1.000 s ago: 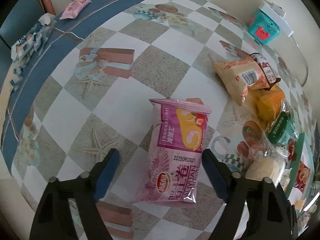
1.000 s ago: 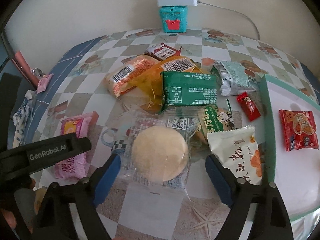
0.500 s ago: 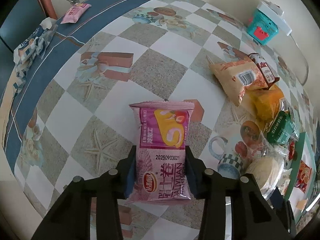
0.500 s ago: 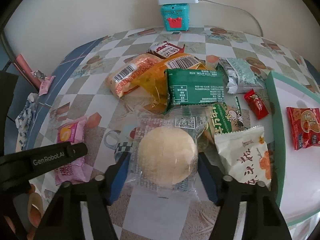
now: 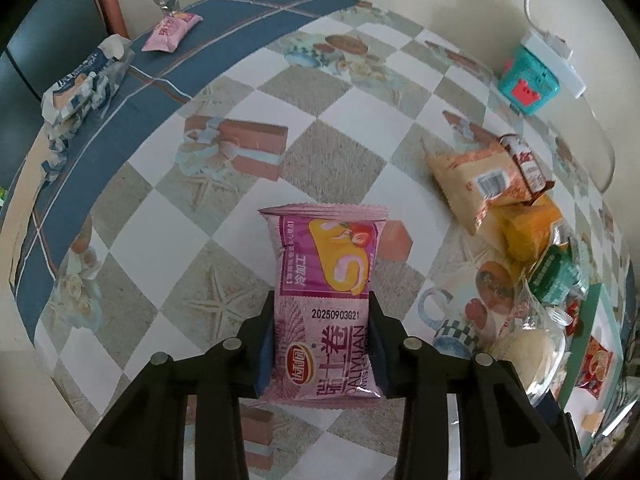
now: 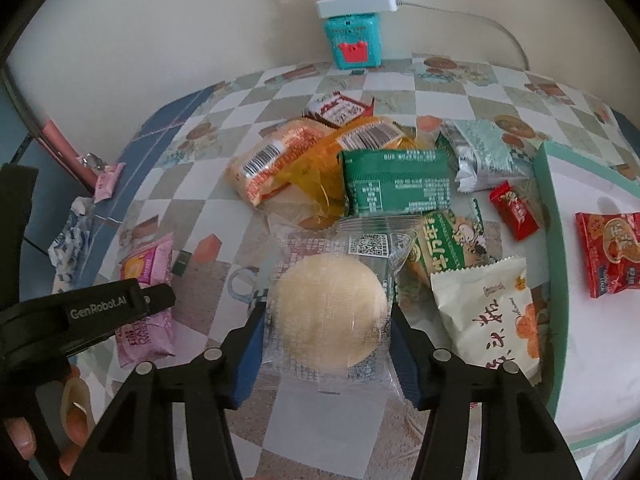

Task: Organize snacks
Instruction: 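Carry the pink bread pack and wrapped bun over the tray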

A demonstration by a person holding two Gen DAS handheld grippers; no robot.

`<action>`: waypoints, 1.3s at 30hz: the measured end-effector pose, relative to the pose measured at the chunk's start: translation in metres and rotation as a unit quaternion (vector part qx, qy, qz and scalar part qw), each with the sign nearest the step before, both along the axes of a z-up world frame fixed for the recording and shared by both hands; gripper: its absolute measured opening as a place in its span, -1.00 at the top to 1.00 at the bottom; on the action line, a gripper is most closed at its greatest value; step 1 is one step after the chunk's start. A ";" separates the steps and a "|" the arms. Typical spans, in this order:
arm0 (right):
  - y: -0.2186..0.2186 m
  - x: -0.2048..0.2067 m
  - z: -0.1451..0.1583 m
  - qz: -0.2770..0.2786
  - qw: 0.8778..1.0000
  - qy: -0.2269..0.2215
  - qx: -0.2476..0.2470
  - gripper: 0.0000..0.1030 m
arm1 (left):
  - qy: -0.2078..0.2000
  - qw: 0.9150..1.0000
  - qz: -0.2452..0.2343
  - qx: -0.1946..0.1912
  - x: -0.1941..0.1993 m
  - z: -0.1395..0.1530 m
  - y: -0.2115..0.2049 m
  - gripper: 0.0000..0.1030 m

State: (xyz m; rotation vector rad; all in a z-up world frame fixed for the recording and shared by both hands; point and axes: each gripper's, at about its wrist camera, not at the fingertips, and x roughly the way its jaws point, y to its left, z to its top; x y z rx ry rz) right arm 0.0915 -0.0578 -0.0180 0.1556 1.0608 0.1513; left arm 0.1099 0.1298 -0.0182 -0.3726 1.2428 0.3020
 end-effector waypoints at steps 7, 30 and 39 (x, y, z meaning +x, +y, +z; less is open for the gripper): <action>-0.006 -0.006 0.028 -0.008 1.000 -0.027 -0.013 -0.16 | -0.030 1.000 0.005 0.000 -0.012 0.028 0.005 0.21; -0.130 -0.036 0.081 -0.174 0.983 -0.053 -0.033 -0.16 | -0.112 0.986 -0.117 0.027 -0.025 0.100 -0.120 0.21; -0.209 -0.058 0.089 -0.273 0.959 -0.050 -0.064 -0.16 | -0.120 0.974 -0.188 0.041 -0.031 0.107 -0.192 0.21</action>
